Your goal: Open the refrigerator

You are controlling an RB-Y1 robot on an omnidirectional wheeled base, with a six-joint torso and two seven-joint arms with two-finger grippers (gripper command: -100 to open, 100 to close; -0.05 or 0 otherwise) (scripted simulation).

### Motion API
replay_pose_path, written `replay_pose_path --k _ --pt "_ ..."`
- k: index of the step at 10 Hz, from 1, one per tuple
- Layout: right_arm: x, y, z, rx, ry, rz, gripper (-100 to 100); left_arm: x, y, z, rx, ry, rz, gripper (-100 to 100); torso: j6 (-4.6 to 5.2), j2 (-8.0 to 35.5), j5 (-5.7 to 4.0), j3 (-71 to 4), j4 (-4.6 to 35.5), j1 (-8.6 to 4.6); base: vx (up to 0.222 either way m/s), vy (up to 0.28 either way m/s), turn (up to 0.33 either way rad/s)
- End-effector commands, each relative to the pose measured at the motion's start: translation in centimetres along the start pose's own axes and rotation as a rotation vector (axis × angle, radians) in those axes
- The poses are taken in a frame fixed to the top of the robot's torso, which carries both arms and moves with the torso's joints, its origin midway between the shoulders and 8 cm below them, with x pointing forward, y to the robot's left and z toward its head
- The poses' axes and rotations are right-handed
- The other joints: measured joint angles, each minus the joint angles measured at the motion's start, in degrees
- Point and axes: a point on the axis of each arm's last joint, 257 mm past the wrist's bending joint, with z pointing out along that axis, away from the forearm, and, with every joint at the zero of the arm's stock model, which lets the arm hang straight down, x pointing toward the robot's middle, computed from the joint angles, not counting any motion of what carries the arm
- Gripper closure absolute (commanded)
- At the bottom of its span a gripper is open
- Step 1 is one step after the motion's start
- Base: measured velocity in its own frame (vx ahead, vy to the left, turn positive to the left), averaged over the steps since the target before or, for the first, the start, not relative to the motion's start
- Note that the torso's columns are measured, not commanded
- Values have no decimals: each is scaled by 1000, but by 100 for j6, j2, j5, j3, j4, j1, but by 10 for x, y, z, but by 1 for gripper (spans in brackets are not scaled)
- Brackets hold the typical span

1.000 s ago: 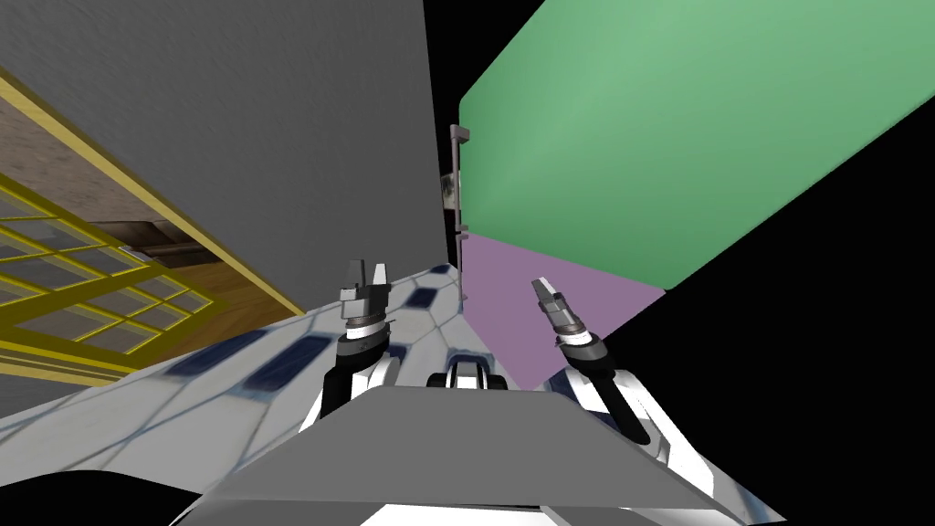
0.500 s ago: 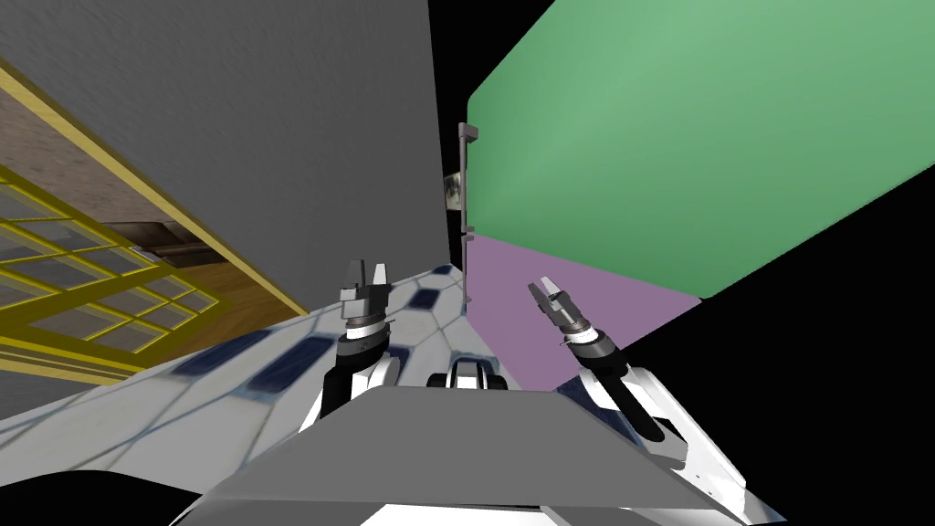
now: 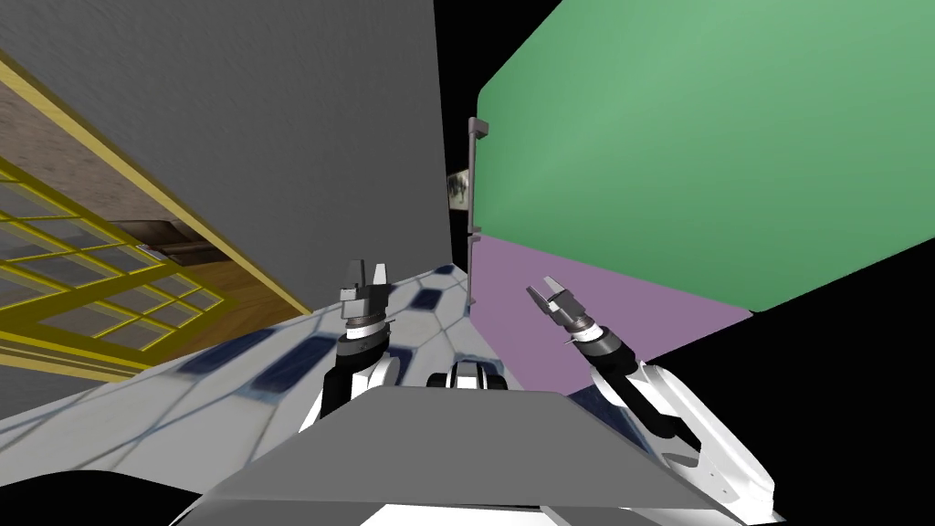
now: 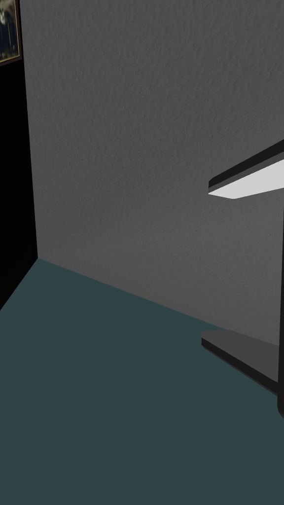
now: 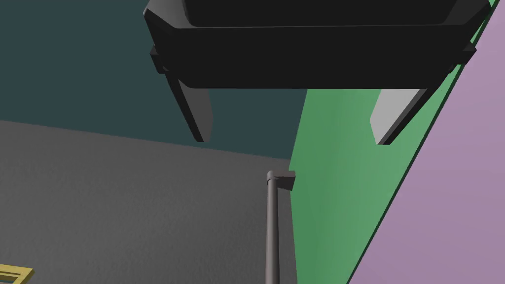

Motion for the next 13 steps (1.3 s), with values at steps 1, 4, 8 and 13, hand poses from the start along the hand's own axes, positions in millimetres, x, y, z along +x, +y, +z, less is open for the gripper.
replay_pose_path --k 1,4,8,13 --pt "3 -15 -3 -14 73 -169 -100 0 0 0 0 0 0 0 -1 -9 1 -5 -2 3 74 106 71" --pt "6 -32 -6 -30 145 -339 -100 0 0 0 0 0 0 0 -1 -1 -2 -1 -1 -7 51 80 56" --pt "10 -51 -9 -47 223 -518 -100 0 0 0 0 0 0 0 -2 -16 1 -10 -5 5 71 72 63" --pt "2 -94 -11 -75 338 -818 -100 0 0 0 0 0 0 0 -1 0 0 0 0 1 63 78 102"
